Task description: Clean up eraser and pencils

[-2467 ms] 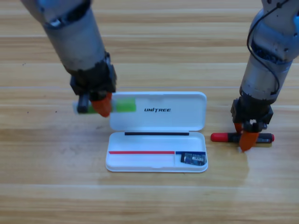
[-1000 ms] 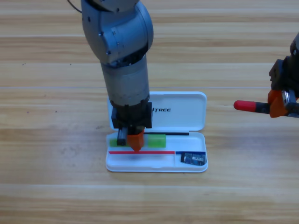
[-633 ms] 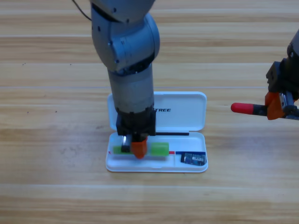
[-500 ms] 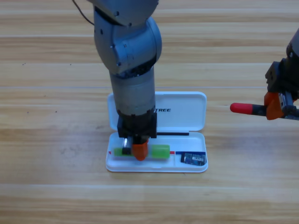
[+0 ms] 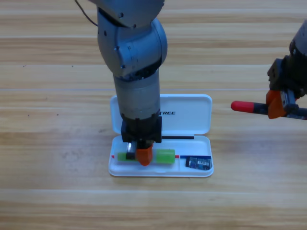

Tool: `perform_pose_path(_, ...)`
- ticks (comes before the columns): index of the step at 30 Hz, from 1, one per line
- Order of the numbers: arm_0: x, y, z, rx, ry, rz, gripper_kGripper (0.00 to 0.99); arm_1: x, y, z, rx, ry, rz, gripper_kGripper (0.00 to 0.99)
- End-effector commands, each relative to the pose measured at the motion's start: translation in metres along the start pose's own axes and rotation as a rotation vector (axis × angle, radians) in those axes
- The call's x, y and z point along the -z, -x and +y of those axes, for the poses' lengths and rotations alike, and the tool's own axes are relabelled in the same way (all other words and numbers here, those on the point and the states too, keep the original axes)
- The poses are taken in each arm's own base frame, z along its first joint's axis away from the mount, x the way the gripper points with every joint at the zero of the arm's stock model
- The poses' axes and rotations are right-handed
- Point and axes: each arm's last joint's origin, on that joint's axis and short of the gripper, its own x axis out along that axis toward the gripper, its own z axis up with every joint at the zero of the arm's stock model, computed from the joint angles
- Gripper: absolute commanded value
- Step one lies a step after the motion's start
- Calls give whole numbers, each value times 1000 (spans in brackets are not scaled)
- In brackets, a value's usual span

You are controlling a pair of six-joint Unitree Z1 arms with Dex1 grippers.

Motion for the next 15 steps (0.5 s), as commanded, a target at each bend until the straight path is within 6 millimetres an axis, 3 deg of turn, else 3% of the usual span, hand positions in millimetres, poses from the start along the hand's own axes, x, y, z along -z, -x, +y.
perform_pose_path(1,-5,-28,-8,60,3,61,795,-19,-27,5,-73,22,43,0)
perform_pose_path(2,-4,-28,-8,61,3,62,923,-21,-28,5,-73,23,43,0)
perform_pose_path(3,-4,-28,-8,62,3,61,977,-23,-28,6,-73,25,41,0)
perform_pose_path(10,-4,-28,-9,62,4,64,990,-37,-38,6,-83,35,45,0)
perform_pose_path(15,7,-3,-9,16,8,62,990,-62,-65,5,-109,53,65,0)
